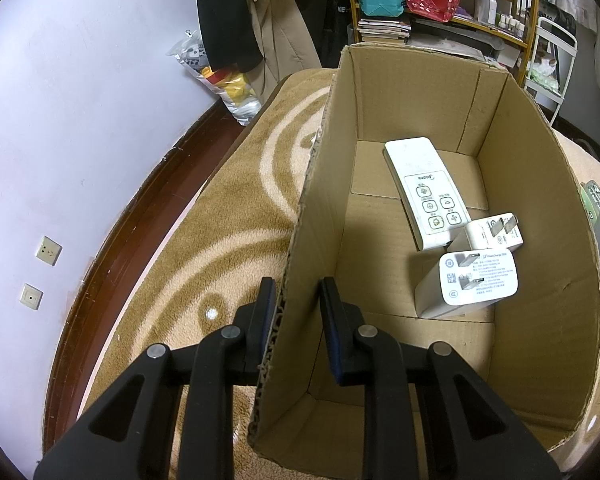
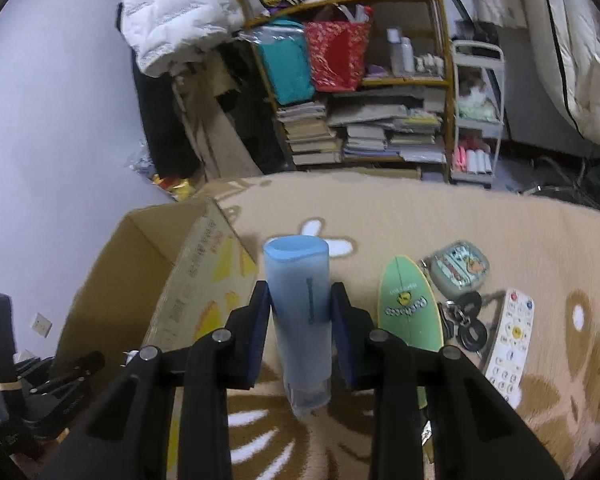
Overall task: Organize rigid objects
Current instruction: 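Lift the grey charger over the box and open the right gripper, then return the right gripper and grasp the green surfboard-shaped card edgewise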
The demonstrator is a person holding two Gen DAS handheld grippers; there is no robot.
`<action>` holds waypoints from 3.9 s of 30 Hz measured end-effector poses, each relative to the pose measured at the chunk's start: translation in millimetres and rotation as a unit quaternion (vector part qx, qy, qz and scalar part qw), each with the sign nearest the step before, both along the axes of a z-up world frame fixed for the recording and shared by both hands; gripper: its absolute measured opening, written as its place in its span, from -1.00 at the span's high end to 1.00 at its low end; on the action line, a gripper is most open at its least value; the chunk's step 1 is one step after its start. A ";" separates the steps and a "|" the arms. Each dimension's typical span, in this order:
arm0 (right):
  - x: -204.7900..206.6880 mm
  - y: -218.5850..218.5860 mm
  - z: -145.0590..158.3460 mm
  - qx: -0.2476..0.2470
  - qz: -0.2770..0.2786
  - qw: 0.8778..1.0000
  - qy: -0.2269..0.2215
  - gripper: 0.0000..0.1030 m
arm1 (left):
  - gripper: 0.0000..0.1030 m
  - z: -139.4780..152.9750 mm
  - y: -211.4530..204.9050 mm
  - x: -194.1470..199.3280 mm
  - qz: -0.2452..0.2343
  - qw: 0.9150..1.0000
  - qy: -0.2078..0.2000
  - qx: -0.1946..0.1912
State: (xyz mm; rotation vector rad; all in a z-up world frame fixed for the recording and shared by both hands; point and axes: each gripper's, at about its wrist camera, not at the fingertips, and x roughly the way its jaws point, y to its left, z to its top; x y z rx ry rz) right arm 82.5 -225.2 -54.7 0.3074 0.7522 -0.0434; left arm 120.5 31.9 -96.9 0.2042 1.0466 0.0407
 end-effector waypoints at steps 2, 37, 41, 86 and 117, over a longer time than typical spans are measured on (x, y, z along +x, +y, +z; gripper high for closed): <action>-2.8 3.5 9.8 -0.002 0.002 1.000 -0.015 0.42 | 0.57 0.3 0.0 0.5 0.000 1.000 0.000 0.000; -7.7 104.6 45.4 -0.012 0.136 0.987 -0.081 0.45 | 0.57 3.2 2.2 1.1 -0.002 1.000 0.001 -0.004; -2.4 104.5 31.1 -0.007 0.139 0.989 -0.058 0.45 | 0.57 3.5 2.7 1.7 -0.002 1.000 0.001 -0.003; -8.3 30.2 31.7 -0.032 0.007 0.999 -0.037 -1.00 | 0.56 3.2 1.3 2.7 -0.004 1.000 -0.002 0.004; 9.4 -52.5 -78.9 0.012 -0.061 0.991 0.116 -1.00 | 0.56 -1.2 -3.3 0.9 -0.007 1.000 0.000 0.011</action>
